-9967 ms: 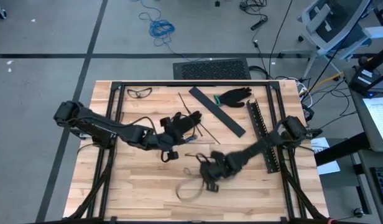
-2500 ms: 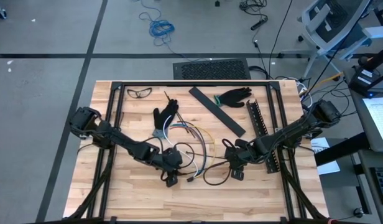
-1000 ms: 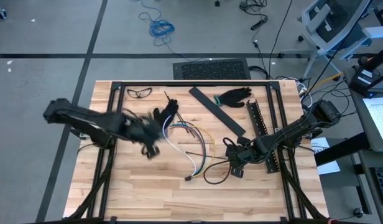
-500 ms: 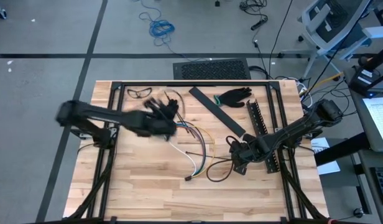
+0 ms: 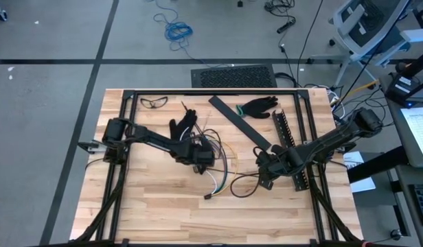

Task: Ziptie cables
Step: Wrap the black zip tie on the cable

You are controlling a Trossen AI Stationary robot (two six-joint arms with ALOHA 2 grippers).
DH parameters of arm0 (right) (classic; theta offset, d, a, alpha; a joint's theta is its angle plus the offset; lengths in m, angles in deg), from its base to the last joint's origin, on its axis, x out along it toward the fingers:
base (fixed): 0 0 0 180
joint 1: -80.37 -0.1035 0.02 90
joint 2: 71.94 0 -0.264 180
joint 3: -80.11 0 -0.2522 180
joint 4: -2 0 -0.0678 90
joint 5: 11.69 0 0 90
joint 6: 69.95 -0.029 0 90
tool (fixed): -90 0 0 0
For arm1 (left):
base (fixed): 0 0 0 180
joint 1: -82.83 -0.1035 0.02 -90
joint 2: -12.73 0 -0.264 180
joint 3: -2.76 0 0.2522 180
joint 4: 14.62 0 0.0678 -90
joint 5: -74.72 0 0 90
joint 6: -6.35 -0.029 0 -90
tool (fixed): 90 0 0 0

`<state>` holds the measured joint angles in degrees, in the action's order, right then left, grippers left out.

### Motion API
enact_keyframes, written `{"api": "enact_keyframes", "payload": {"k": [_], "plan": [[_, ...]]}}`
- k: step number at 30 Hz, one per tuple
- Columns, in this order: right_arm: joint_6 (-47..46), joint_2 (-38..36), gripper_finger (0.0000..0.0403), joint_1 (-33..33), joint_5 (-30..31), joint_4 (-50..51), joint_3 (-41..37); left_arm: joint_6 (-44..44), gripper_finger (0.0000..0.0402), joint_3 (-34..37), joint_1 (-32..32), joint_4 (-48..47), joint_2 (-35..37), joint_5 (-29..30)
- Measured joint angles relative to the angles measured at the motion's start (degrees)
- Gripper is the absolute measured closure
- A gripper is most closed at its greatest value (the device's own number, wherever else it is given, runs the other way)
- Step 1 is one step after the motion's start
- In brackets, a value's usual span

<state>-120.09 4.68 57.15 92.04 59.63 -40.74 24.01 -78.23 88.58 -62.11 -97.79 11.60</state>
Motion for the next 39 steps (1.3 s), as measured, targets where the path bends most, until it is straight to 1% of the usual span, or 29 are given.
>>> {"api": "enact_keyframes", "payload": {"k": [2, 3, 5, 7, 8, 11, 13, 14, 18, 20, 21, 23, 25, 28, 30, 33, 35, 38, 39], "plan": [[-0.1, 0.0, 0.0255, 0.0, 0.0, 0.5, 0.0, 1.1, 0.0393, -0.6, 0.2, 2.9, 0.2, -2.8], [-0.1, 0.0, 0.0255, 0.0, 0.2, 0.3, 0.0, 1.3, 0.0387, -0.6, 0.1, 3.7, 0.5, -6.0], [0.0, 0.0, 0.0255, 0.0, 1.1, 0.3, 0.0, 1.1, 0.0367, -0.6, -0.7, 6.8, 0.7, -15.0], [0.1, 0.0, 0.0255, 0.0, 1.4, 0.3, 0.0, 1.5, 0.0343, -0.6, -1.5, 7.9, 0.7, -21.2], [0.1, 0.0, 0.0255, 0.0, 1.5, 0.3, 0.0, 1.4, 0.0329, -0.7, -1.7, 8.2, 0.7, -23.0], [0.2, 0.1, 0.0255, 0.0, 1.7, 0.3, 0.0, 1.5, 0.0289, -1.4, -1.7, 8.2, 0.8, -25.4], [0.5, 0.1, 0.0255, 0.0, 1.9, 1.0, 0.0, 1.5, 0.0264, -2.3, -1.6, 7.7, 1.1, -28.5], [0.8, 0.1, 0.0255, 0.0, 2.4, 1.7, 0.0, 1.5, 0.0253, -3.0, -1.7, 7.7, 1.2, -30.7], [1.5, -0.1, 0.0255, 0.0, 2.9, 5.2, 0.0, -0.7, 0.0221, -6.0, -2.0, 7.8, 2.4, -43.0], [1.8, -0.3, 0.0255, 0.0, 3.1, 6.4, 0.0, -1.0, 0.0215, -6.7, -2.0, 6.2, 3.4, -44.6], [1.9, -0.4, 0.0255, 0.0, 3.2, 6.8, 0.0, -1.1, 0.0214, -7.2, -2.0, 5.1, 4.1, -44.4], [2.4, -0.6, 0.0255, 0.0, 3.0, 7.7, 0.0, -3.2, 0.0213, -7.8, -2.2, 2.7, 6.4, -40.7], [2.5, -0.6, 0.0255, -0.2, 2.7, 7.7, 0.0, -5.9, 0.0213, -8.0, -2.5, 0.0, 9.8, -34.4], [0.8, -0.6, 0.0255, -0.4, 2.3, 8.0, 0.0, -8.6, 0.0212, -7.5, -3.3, -3.5, 15.2, -23.2], [-2.1, -0.6, 0.0255, -0.5, -0.1, 5.6, 0.0, -9.2, 0.0212, -6.7, -4.1, -5.7, 19.5, -17.5], [-5.2, -0.4, 0.0255, -1.8, -4.8, -2.6, 0.0, -8.3, 0.0212, -4.1, -5.8, -5.4, 26.6, -12.4], [-6.4, 0.7, 0.0255, -3.1, -5.5, -11.1, 0.0, -6.1, 0.0212, -1.8, -6.9, -6.4, 30.8, -10.7], [-2.1, 4.1, 0.0255, -3.7, -8.2, -23.7, 0.1, -3.6, 0.0212, 1.6, -7.6, -6.6, 37.2, -10.2], [-0.6, 5.4, 0.0255, -3.3, -8.6, -25.5, 0.5, -3.2, 0.0212, 2.4, -7.7, -6.6, 39.3, -10.1]]}}
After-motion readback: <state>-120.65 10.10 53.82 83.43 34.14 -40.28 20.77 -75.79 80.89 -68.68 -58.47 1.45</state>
